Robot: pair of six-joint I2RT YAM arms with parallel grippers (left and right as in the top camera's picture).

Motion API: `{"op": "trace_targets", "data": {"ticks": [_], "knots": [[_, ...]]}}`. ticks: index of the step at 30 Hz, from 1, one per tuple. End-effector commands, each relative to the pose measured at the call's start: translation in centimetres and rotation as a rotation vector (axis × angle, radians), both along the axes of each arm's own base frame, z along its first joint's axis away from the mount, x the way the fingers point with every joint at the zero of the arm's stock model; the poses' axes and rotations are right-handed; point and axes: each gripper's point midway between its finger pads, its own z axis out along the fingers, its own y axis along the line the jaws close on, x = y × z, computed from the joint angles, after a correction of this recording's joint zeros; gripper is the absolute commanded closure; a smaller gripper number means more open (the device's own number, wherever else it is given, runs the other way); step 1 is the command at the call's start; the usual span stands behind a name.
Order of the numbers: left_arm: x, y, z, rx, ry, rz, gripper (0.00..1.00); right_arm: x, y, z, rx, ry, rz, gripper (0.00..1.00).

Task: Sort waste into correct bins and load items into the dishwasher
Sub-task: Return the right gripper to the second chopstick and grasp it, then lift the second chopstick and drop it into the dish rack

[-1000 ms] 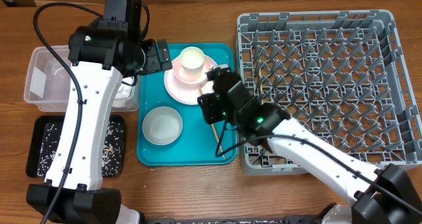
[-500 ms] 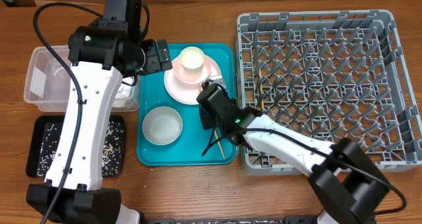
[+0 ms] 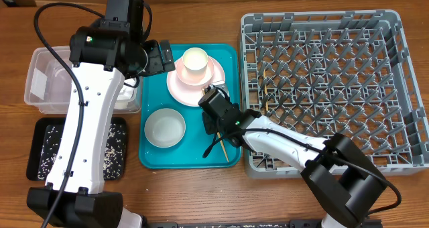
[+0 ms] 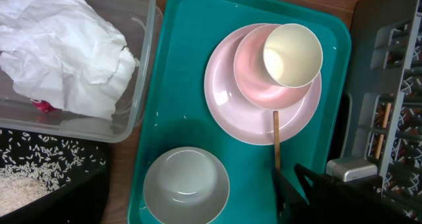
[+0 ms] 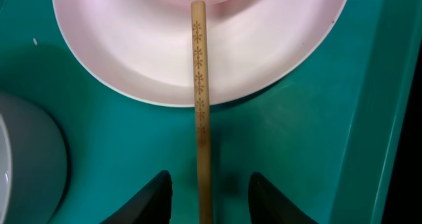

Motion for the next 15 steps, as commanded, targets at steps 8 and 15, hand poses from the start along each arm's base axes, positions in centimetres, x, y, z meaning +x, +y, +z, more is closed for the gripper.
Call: {"op": "trace_targets", "data": {"ticks": [8, 15], "knots": [[0.1, -0.1, 0.5, -0.002, -0.017, -0.006, 0.0, -0.5, -0.2, -0.7, -0.018, 0.031, 0.003, 0.61], [0.1, -0.1, 0.5, -0.002, -0.017, -0.006, 0.0, -0.8, 0.4, -2.1, -0.013, 0.057, 0.019, 0.61]]}}
